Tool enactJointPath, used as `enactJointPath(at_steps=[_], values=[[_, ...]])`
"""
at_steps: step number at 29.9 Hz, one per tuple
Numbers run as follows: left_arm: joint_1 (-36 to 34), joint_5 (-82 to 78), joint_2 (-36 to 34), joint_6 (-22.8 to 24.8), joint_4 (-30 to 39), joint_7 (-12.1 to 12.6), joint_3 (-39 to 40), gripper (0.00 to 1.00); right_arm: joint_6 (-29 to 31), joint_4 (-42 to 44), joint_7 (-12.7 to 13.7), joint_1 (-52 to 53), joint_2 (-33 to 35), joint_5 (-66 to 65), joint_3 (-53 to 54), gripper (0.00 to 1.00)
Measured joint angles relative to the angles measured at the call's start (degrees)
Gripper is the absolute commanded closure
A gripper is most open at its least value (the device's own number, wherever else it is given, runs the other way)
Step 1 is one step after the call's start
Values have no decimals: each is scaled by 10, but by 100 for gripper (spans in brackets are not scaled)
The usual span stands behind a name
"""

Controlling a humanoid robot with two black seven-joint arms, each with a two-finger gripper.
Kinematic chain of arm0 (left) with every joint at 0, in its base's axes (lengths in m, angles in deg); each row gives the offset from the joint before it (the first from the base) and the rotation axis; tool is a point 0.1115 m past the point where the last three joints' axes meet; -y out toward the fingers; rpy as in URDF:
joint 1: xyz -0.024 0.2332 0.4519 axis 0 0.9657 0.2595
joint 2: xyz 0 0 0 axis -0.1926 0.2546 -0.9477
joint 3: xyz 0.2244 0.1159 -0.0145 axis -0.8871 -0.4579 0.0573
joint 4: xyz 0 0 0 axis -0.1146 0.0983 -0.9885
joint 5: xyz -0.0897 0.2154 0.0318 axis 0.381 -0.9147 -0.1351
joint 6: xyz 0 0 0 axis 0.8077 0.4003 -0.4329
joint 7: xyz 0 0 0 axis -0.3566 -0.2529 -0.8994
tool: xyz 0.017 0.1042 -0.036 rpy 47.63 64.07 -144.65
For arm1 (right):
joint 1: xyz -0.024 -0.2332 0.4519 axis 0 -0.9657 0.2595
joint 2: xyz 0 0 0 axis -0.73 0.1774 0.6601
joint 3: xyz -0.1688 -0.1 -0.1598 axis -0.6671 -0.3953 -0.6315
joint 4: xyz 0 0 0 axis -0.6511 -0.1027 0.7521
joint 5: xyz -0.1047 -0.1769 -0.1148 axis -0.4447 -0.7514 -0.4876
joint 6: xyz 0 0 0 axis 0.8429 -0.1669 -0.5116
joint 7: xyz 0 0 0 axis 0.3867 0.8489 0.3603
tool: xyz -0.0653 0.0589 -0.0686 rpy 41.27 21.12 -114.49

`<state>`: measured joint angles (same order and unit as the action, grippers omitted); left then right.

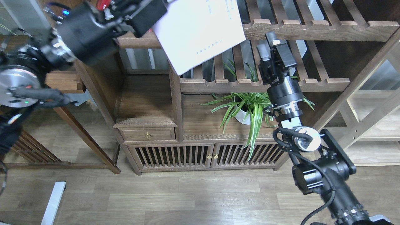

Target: Organize books on shelf

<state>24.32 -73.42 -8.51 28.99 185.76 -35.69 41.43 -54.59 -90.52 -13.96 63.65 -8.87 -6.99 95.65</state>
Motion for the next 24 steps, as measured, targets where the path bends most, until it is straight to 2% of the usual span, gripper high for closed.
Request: enactJointPath(at_steps=[6, 12, 18, 21, 24], values=[[0, -34, -47, 14, 16, 6, 56, 96, -1, 22, 0, 0, 34, 0, 12, 25], [6, -45, -146, 55, 17, 12, 90, 97, -1, 39, 0, 1, 59, 0, 13, 23], [8, -45, -224, 64, 17, 9, 121, 97, -1, 55, 0, 1, 67, -1, 13, 21], [9, -46, -267, 64, 16, -1, 125, 98, -1, 58, 0, -1, 74, -1, 13, 21], [10, -47, -300, 59, 12, -23, 127, 99, -1, 59, 0, -6, 81, 0, 13, 19]])
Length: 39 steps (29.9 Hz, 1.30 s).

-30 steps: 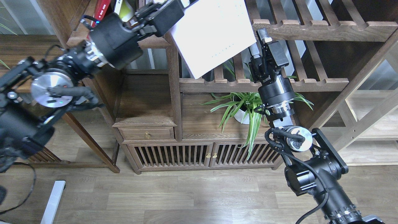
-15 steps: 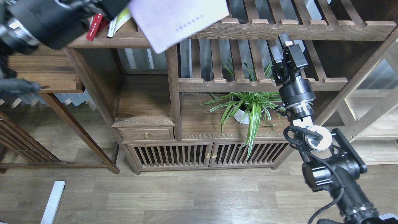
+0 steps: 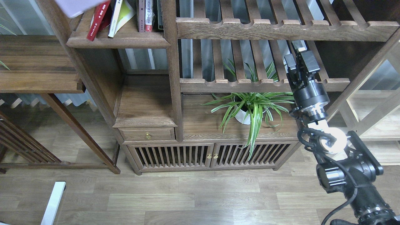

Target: Organize books on shelf

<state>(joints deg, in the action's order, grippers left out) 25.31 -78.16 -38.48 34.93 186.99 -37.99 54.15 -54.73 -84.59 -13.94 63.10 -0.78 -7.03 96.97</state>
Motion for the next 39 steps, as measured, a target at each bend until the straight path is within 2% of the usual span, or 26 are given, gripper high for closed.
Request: enactJointPath(at_steps=[4, 14, 21, 26, 34, 39], values=[[5, -2, -14, -22, -6, -20, 0, 99, 1, 3, 0, -13, 4, 0, 0, 18], [21, -27, -16, -103, -7, -28, -9, 98, 5, 3, -1, -38, 10, 2, 16, 18], [50, -37, -15, -172, -15, -61, -25, 98, 5, 6, -1, -40, 11, 3, 28, 18], [52, -40, -5, -226, -15, -67, -41, 97, 5, 9, -1, -47, 11, 3, 41, 18], [53, -77, 71, -314, -21, -67, -55, 97, 6, 9, -2, -63, 11, 5, 59, 18], [28, -110, 149, -341, -78, -61, -56, 97, 6, 9, -2, -64, 10, 6, 66, 18]])
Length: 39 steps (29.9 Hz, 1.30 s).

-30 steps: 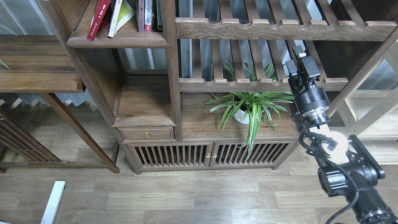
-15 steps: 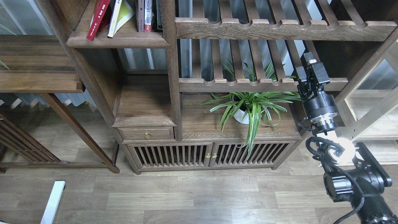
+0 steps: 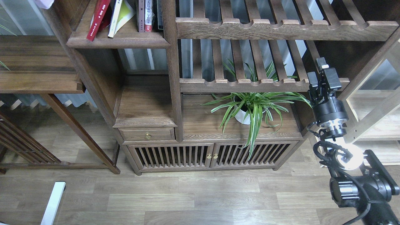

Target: Organize books on shelf

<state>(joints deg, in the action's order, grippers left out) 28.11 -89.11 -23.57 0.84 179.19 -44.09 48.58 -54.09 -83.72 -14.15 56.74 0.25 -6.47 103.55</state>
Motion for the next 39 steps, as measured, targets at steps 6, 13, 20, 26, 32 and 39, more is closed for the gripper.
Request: enactJointPath(at_steps=[6, 13, 20, 26, 32, 39], values=[[-40, -28, 65, -1, -69, 5, -3, 97, -1, 0, 0, 0, -1, 0, 0, 18], [-68, -30, 98, -3, -120, -1, -22, 97, -3, 0, 0, 2, -1, 0, 0, 19], [-133, -34, 159, -3, -201, -3, -64, 94, -3, 0, 0, 1, -1, 0, 0, 19], [-167, -35, 200, -1, -259, -4, -84, 94, -2, 0, 0, 2, -1, 0, 0, 19], [-169, -35, 210, 1, -289, -4, -84, 92, -3, 0, 0, 1, 0, 1, 1, 19], [-166, -35, 209, 1, -300, -7, -84, 87, -3, 0, 0, 1, 0, 1, 1, 19]])
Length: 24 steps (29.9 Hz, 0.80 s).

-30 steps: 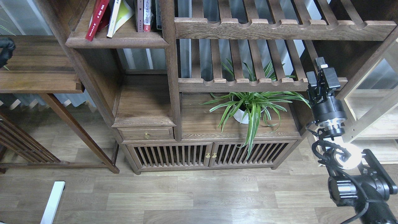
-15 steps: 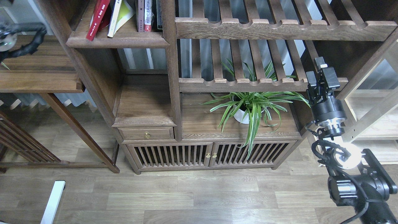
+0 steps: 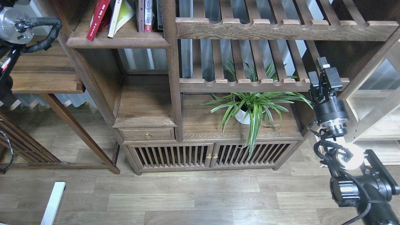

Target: Organize books on shelf

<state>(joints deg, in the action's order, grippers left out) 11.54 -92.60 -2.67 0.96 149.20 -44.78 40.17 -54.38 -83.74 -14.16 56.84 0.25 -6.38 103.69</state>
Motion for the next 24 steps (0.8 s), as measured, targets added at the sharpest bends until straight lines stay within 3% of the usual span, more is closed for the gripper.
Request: enactJointPath(at_steps=[16, 24], values=[[3, 0, 2, 0, -16, -18, -10, 79, 0, 0, 0, 3, 1, 0, -1, 20], [3, 0, 2, 0, -25, -22, -11, 67, 0, -1, 1, 6, 3, 0, -1, 20]])
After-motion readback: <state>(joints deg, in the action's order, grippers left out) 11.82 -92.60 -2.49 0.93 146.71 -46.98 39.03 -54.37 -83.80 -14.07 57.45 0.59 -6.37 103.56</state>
